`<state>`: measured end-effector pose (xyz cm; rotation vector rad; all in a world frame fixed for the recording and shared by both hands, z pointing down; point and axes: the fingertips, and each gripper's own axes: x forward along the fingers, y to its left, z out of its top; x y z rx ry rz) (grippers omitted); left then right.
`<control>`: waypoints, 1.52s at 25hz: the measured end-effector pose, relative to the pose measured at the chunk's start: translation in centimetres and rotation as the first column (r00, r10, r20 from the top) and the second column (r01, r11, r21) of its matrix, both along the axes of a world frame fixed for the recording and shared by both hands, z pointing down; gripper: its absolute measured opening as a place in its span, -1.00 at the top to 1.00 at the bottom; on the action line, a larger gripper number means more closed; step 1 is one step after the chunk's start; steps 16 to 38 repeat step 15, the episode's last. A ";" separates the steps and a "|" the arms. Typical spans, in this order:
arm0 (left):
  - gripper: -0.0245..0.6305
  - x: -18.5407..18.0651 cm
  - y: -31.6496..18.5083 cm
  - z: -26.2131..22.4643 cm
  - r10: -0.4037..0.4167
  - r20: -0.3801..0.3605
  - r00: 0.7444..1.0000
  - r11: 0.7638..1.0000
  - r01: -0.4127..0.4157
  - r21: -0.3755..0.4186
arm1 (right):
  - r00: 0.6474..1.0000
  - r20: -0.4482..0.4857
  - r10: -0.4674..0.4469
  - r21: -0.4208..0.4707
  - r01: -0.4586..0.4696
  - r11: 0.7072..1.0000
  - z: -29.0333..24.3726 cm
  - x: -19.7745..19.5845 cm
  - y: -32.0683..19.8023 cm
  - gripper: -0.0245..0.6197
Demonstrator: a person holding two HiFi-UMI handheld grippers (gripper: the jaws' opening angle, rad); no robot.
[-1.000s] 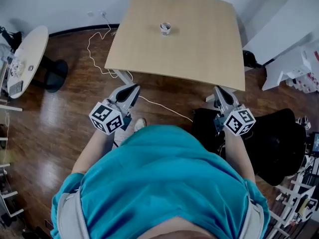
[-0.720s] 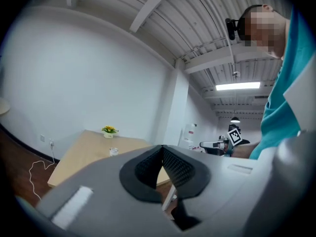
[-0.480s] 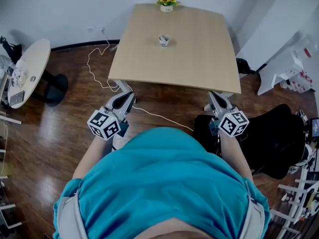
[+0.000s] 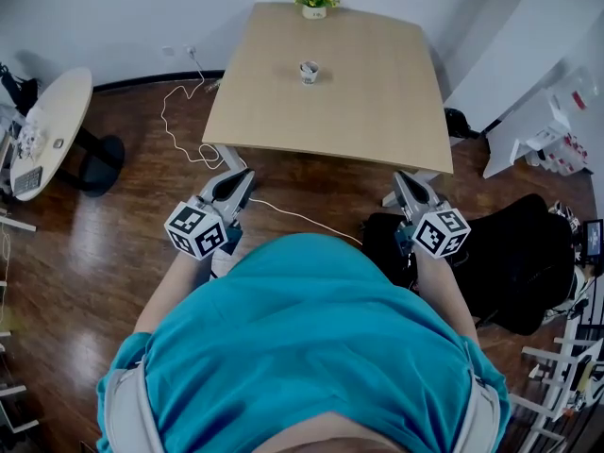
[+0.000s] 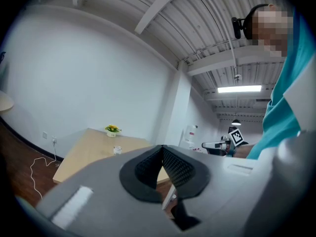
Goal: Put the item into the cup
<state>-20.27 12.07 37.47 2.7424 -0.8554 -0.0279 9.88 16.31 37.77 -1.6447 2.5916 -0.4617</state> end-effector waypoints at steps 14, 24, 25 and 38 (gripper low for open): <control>0.91 0.5 -0.6 -0.2 0.006 -0.001 1.000 1.000 -0.006 0.002 | 1.000 -0.023 -0.011 0.002 0.011 1.000 0.1 -0.1 -0.6 0.92; 0.91 0.5 -0.7 -0.3 0.007 -0.002 1.000 1.000 -0.007 0.003 | 1.000 -0.025 -0.011 0.004 0.011 1.000 0.0 -0.1 -0.7 0.92; 0.91 0.5 -0.7 -0.3 0.007 -0.002 1.000 1.000 -0.007 0.003 | 1.000 -0.025 -0.011 0.004 0.011 1.000 0.0 -0.1 -0.7 0.92; 0.91 0.5 -0.7 -0.3 0.007 -0.002 1.000 1.000 -0.007 0.003 | 1.000 -0.025 -0.011 0.004 0.011 1.000 0.0 -0.1 -0.7 0.92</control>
